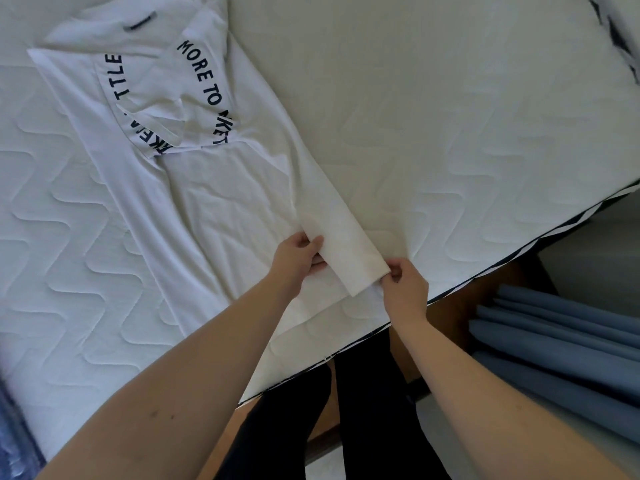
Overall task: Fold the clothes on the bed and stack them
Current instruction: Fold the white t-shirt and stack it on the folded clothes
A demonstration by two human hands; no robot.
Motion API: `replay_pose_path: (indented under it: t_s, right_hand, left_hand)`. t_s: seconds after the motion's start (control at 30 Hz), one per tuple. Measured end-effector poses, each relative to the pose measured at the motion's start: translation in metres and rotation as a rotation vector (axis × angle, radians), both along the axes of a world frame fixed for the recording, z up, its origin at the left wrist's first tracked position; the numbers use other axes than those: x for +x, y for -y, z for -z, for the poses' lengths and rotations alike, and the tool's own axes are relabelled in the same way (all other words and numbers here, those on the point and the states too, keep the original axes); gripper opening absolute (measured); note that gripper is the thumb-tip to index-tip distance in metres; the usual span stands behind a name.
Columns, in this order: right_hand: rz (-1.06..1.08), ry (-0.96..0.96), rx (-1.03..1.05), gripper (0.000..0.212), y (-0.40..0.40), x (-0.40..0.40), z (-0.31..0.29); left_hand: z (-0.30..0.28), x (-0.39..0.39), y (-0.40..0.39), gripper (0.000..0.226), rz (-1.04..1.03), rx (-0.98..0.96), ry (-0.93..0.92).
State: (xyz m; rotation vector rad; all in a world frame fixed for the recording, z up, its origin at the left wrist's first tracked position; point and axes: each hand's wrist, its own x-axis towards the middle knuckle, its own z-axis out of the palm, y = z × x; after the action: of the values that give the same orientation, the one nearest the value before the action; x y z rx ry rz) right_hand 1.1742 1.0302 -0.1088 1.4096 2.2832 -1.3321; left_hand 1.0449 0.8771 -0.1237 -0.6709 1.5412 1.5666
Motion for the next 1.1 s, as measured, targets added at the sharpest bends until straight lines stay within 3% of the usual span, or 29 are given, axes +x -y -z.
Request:
replay_pose_path:
  t_s: [0.07, 0.17, 0.3, 0.43, 0.53, 0.67, 0.83, 1.0, 1.1]
  right_hand:
    - [-0.079, 0.088, 0.033, 0.008, -0.001, 0.006, -0.001]
    - [-0.365, 0.221, 0.181, 0.001, -0.003, 0.008, -0.003]
    - [-0.571, 0.300, 0.332, 0.013, -0.009, 0.002, -0.005]
    - [-0.582, 0.276, 0.283, 0.018, -0.012, 0.001, -0.006]
    - [-0.582, 0.236, 0.254, 0.017, -0.010, -0.002, -0.005]
    - [-0.513, 0.267, 0.207, 0.006, -0.009, -0.005, -0.002]
    - [-0.580, 0.253, 0.287, 0.010, -0.014, -0.001, -0.004]
    - [-0.801, 0.256, 0.499, 0.019, -0.014, -0.002, -0.005]
    - [-0.793, 0.250, 0.486, 0.020, -0.014, -0.003, -0.005]
  left_hand:
    - [0.001, 0.000, -0.002, 0.009, 0.071, -0.093, -0.066]
    - [0.002, -0.002, -0.003, 0.002, 0.244, -0.244, -0.208]
    - [0.000, -0.006, -0.004, 0.014, 0.289, -0.310, -0.202]
    - [-0.007, 0.005, -0.007, 0.026, 0.185, -0.146, -0.009]
    - [-0.008, 0.017, -0.007, 0.036, 0.253, -0.045, 0.020]
    - [-0.004, 0.033, -0.011, 0.033, 0.277, -0.132, -0.039]
    - [-0.003, 0.046, -0.004, 0.008, 0.266, -0.301, -0.144]
    - [-0.008, 0.058, 0.001, 0.013, 0.265, -0.441, -0.167]
    - [-0.009, 0.061, 0.002, 0.011, 0.239, -0.454, -0.151]
